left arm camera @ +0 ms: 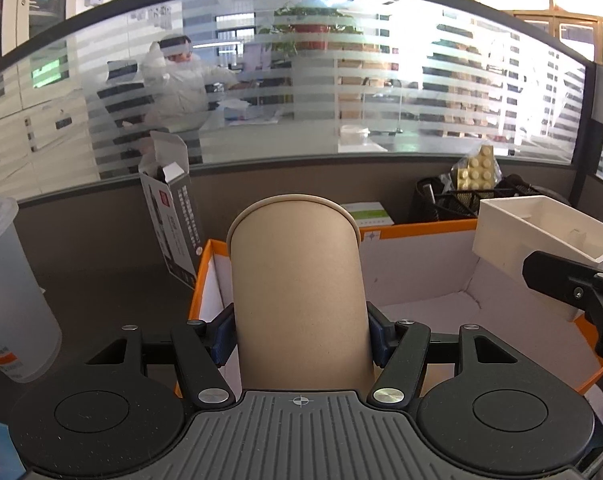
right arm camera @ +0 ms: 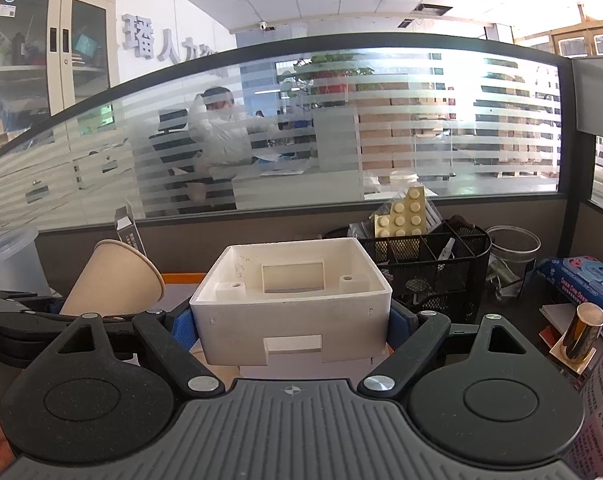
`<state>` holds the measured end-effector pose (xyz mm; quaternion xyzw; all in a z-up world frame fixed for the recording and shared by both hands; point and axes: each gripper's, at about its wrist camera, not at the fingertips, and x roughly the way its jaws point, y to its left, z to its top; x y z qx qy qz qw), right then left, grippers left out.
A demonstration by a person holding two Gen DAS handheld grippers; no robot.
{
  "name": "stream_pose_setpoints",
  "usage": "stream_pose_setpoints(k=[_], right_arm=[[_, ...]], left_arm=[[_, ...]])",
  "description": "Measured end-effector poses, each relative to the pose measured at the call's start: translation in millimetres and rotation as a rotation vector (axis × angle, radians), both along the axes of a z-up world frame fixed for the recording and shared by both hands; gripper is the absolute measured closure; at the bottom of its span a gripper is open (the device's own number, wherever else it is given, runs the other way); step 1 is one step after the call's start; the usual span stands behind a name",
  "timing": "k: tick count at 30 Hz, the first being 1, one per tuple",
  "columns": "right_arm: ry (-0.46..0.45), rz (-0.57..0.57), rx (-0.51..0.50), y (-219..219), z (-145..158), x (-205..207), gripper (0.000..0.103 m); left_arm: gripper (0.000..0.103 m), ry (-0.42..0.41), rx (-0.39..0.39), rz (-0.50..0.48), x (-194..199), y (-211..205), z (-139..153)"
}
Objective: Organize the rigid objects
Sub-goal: 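Lower the paper cup into the orange box with left tool while right tool lowers the white box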
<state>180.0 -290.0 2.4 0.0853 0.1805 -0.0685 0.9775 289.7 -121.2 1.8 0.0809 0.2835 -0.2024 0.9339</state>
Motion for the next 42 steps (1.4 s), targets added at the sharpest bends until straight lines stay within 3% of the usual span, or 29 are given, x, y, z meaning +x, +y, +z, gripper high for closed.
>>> stream_pose_setpoints(k=[18, 42], right_arm=[[0.04, -0.005, 0.007, -2.3, -18.0, 16.8, 0.018], [0.07, -0.021, 0.018, -13.9, -29.1, 29.8, 0.018]], left_arm=[[0.041, 0.022, 0.035, 0.002, 6.0, -6.4, -12.9], [0.041, 0.088, 0.012, -0.024, 14.3, -24.4, -16.3]])
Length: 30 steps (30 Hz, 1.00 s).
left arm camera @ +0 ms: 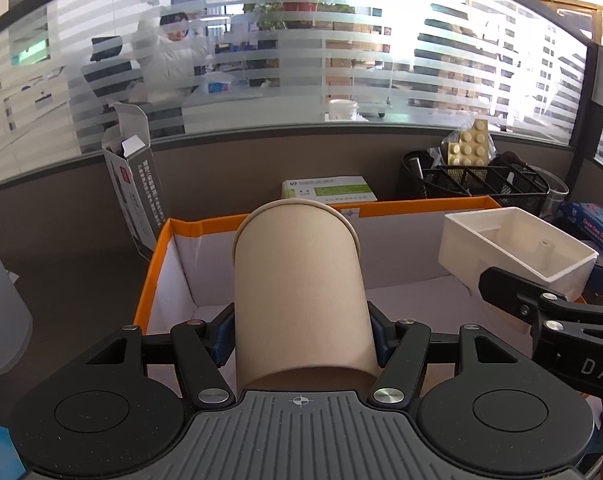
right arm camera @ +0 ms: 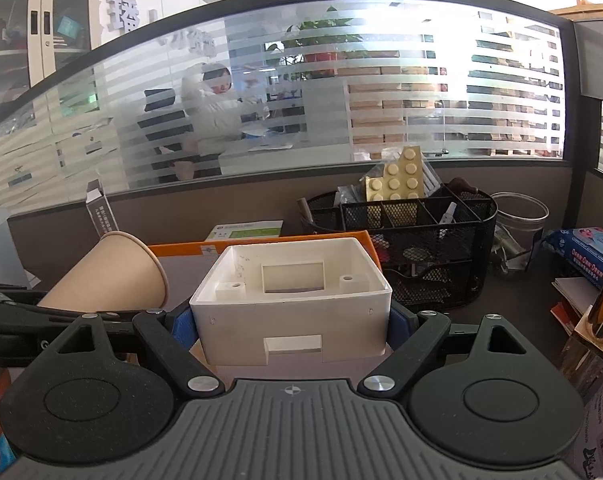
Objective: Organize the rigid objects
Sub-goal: 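Lower the paper cup into the orange box with left tool while right tool lowers the white box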
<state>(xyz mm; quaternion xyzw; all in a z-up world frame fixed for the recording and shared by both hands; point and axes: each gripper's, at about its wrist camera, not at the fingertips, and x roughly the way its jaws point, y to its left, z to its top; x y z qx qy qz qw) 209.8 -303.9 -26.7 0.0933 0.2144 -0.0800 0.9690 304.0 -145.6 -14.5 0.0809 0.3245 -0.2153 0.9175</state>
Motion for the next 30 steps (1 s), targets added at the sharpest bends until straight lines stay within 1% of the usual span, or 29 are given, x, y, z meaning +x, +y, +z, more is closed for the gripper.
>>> stream_pose_setpoints(k=[6, 12, 16, 20, 30], right_arm=[[0.013, 0.014, -0.001, -1.5, -3.1, 2.0, 0.018], [0.027, 0.024, -0.01, 0.0, -5.8, 3.1, 0.018], [0.035, 0.021, -0.04, 2.8, -7.2, 4.9, 0.018], [0.044, 0.015, -0.097, 9.7, -10.1, 7.6, 0.018], [0.065, 0.016, -0.183, 16.8, -15.7, 12.6, 0.018]], left_arm=[[0.041, 0.031, -0.002, 0.003, 6.3, -2.8, -2.7], [0.041, 0.039, -0.007, 0.008, 9.6, -5.0, -3.1], [0.041, 0.041, -0.01, 0.017, 12.2, -4.6, -3.0], [0.041, 0.044, -0.011, 0.02, 15.7, -6.7, -2.6], [0.041, 0.035, -0.019, 0.042, 18.5, -5.6, -3.7]])
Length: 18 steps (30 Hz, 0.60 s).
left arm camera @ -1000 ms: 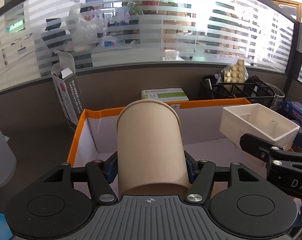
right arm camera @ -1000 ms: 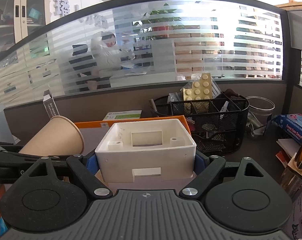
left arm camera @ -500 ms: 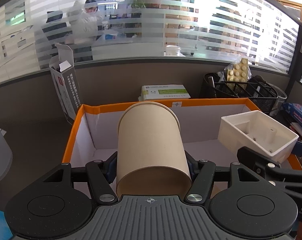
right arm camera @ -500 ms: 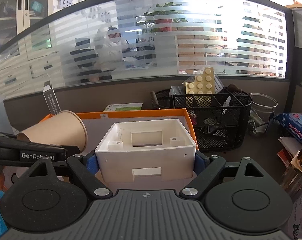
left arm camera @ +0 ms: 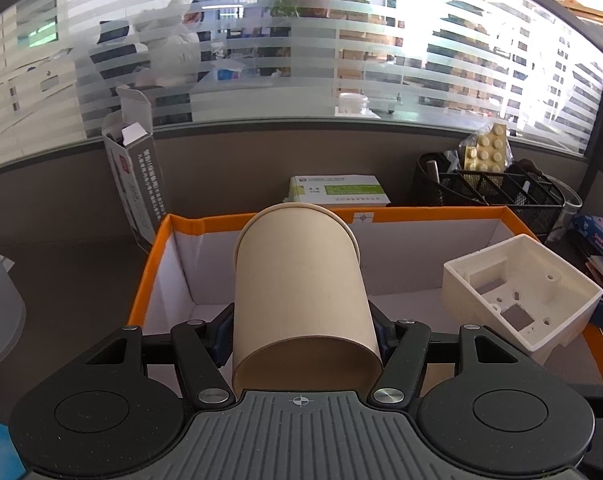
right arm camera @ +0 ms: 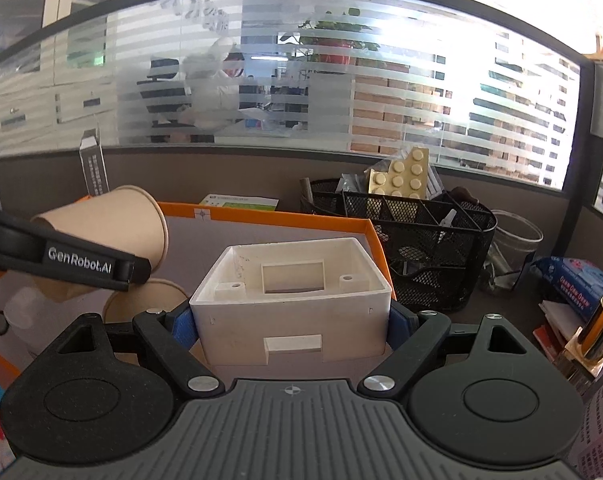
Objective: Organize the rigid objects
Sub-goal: 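Lower the paper cup into the orange box with left tool while right tool lowers the white box, then open left tool to release the paper cup while right tool releases the white box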
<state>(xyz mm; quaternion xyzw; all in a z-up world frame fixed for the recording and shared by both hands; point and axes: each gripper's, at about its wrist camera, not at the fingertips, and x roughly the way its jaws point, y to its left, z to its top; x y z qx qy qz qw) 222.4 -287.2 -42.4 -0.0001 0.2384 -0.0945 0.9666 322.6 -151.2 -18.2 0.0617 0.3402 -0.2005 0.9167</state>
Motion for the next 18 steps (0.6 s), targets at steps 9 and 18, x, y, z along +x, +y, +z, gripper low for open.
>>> stream_pose_setpoints(k=[9, 18], right_arm=[[0.026, 0.05, 0.008, 4.6, -3.6, 4.7, 0.018], [0.059, 0.063, 0.0, 8.5, -8.3, 8.4, 0.018]], left_arm=[[0.041, 0.004, 0.006, 0.014, 3.4, 5.4, -1.1], [0.041, 0.024, 0.035, 0.003, 4.9, 1.3, -5.6]])
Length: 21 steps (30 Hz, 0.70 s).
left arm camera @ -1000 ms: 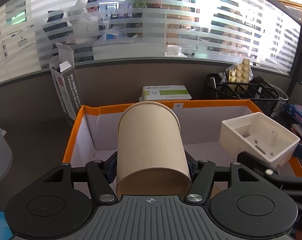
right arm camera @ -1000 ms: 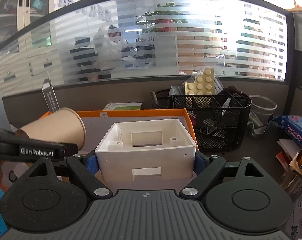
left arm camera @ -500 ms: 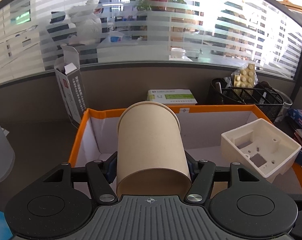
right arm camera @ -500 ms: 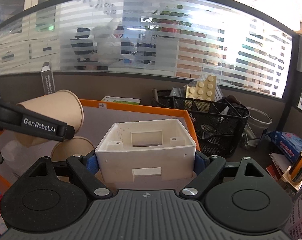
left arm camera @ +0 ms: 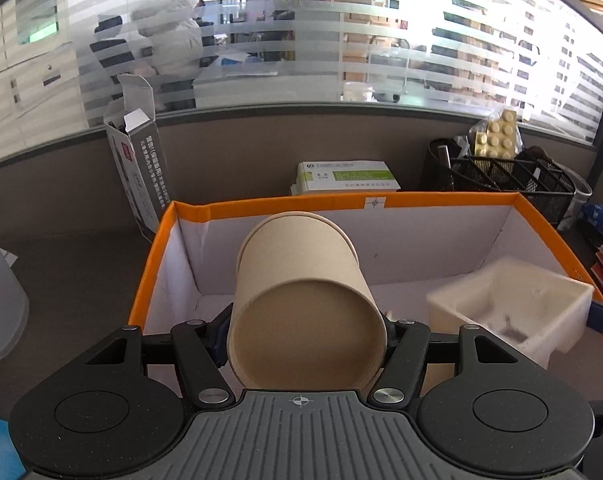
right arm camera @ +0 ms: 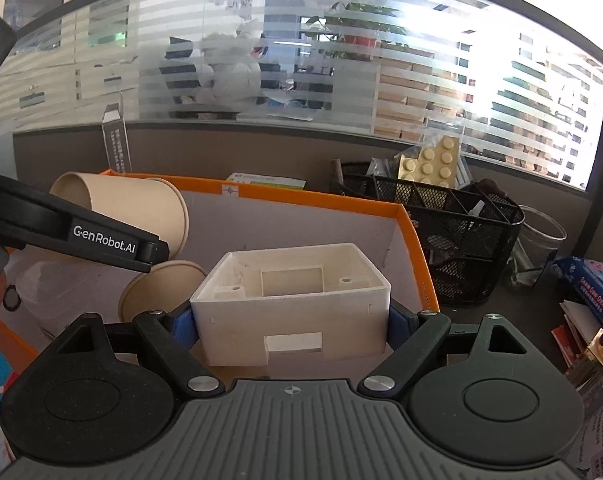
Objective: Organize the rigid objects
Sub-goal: 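Open left tool to release the paper cup while right tool releases the white box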
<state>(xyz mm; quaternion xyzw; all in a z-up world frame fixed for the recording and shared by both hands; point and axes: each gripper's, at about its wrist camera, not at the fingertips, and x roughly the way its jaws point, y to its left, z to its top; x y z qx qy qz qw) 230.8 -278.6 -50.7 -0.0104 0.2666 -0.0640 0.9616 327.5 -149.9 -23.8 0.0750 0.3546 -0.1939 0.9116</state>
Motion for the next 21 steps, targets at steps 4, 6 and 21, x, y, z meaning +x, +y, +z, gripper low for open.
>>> stream_pose_setpoints(k=[4, 6, 21], right_arm=[[0.009, -0.001, -0.02, 1.2, -1.3, 1.3, 0.019], [0.01, -0.001, -0.02, 0.9, -1.4, 2.1, 0.019], [0.013, 0.001, -0.021, 1.2, -1.5, 3.0, 0.019]], left_arm=[[0.041, 0.015, 0.017, -0.004, 1.5, -2.2, -2.9], [0.041, 0.027, 0.023, -0.009, 3.2, -4.5, -6.5], [0.04, 0.015, 0.035, 0.0, 1.3, -5.6, -9.6]])
